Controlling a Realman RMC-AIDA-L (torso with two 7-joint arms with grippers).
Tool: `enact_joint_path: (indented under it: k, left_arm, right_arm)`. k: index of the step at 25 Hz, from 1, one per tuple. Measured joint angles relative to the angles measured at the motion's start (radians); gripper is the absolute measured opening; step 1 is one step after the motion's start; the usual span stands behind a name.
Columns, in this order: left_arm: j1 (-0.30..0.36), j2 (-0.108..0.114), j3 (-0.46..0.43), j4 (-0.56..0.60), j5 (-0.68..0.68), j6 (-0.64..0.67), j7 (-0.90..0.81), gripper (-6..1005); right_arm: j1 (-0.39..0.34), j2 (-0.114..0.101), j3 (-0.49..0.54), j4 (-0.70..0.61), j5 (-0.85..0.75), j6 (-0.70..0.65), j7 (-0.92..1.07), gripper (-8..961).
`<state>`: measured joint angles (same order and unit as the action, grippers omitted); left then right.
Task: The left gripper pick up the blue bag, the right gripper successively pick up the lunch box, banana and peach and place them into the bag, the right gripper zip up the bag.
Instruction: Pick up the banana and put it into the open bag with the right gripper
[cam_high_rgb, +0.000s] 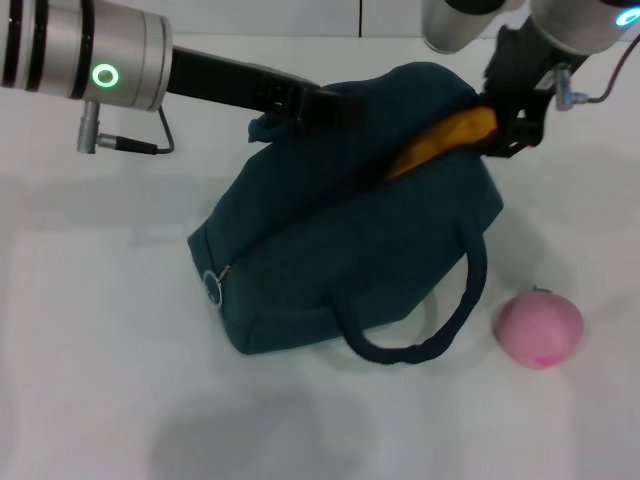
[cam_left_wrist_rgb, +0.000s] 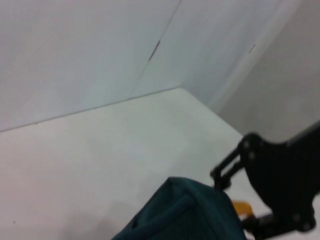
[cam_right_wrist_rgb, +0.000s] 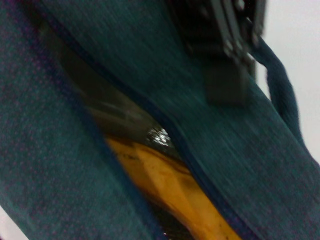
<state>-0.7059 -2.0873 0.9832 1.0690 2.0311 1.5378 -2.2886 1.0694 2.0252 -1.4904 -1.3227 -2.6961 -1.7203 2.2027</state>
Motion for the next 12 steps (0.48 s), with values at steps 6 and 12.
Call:
enact_joint_path:
  k: [6,12]
  left_arm:
    - [0.000,0.000,0.007,-0.002,-0.009,-0.001,0.003,63]
    - [0.000,-0.001,0.012,-0.007,-0.010,-0.001,0.002,63]
  right_arm:
    - [0.016,0.000,0.020,0.047,0.042,-0.008,0.007,516]
    - [0.017,0.000,0.020,0.044,0.043,-0.013,0.041,522]
